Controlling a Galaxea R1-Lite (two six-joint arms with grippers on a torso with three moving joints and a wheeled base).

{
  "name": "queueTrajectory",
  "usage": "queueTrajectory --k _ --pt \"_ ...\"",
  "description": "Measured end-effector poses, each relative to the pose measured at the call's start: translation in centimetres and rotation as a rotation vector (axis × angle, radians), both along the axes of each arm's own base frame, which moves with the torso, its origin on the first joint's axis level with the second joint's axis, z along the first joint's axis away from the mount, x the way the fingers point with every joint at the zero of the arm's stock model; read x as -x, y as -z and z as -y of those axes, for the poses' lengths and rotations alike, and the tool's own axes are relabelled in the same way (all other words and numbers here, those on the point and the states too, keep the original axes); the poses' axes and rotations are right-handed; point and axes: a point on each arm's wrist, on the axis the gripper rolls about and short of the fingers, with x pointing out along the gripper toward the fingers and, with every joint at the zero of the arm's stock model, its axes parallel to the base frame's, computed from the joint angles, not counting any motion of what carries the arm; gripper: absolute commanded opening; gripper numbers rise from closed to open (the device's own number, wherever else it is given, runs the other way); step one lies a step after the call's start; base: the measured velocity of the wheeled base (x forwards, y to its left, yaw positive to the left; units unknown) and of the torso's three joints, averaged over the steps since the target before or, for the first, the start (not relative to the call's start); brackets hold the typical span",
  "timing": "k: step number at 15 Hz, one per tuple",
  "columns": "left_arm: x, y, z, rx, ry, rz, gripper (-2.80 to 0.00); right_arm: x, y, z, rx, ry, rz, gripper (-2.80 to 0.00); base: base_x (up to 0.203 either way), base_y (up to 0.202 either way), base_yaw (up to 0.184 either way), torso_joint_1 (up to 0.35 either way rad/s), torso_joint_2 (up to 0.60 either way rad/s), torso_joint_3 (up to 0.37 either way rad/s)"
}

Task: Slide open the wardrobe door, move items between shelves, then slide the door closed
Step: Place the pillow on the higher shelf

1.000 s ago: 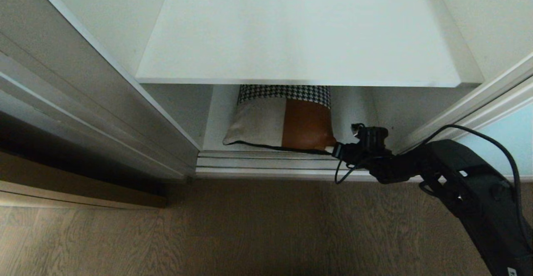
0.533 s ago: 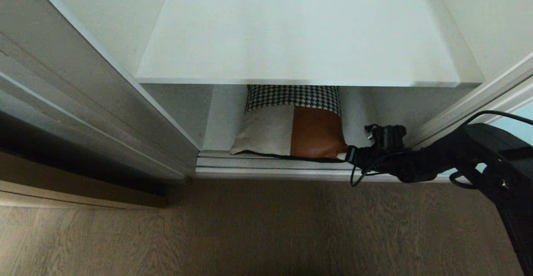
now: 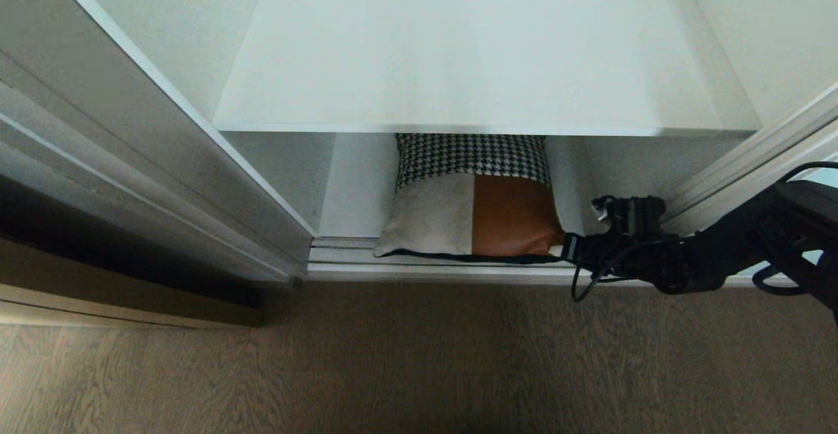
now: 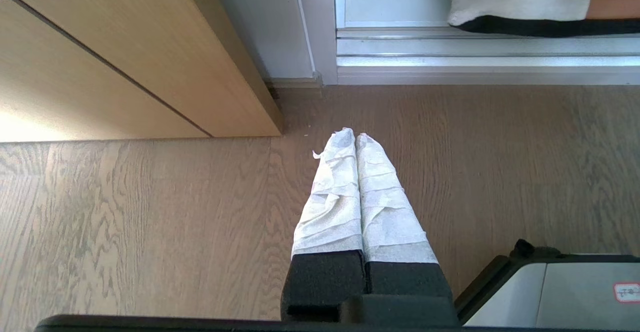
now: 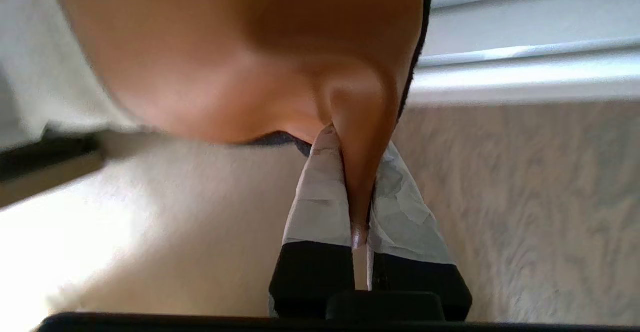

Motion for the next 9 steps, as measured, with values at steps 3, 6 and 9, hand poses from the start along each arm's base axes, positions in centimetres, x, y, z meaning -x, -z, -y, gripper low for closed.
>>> queueTrajectory --k 3,6,9 --pt "0.0 0.0 0.0 0.0 0.0 0.0 -2.8 -0.8 0.3 -0.2 0.039 0.077 0.038 -2.8 0.0 0.0 0.0 0.0 0.0 0.0" --pt "0.0 0.0 0.0 0.0 0.0 0.0 -2.8 -0.3 1.4 -0.3 0.058 0.076 0.032 -2.8 0.0 0.0 0.0 0.0 0.0 0.0" --pt "0.0 0.0 0.0 0.0 0.0 0.0 -2.8 1.1 1.9 -2.1 0.08 0.063 0.039 -2.8 0.0 0.0 0.0 0.0 0.0 0.0"
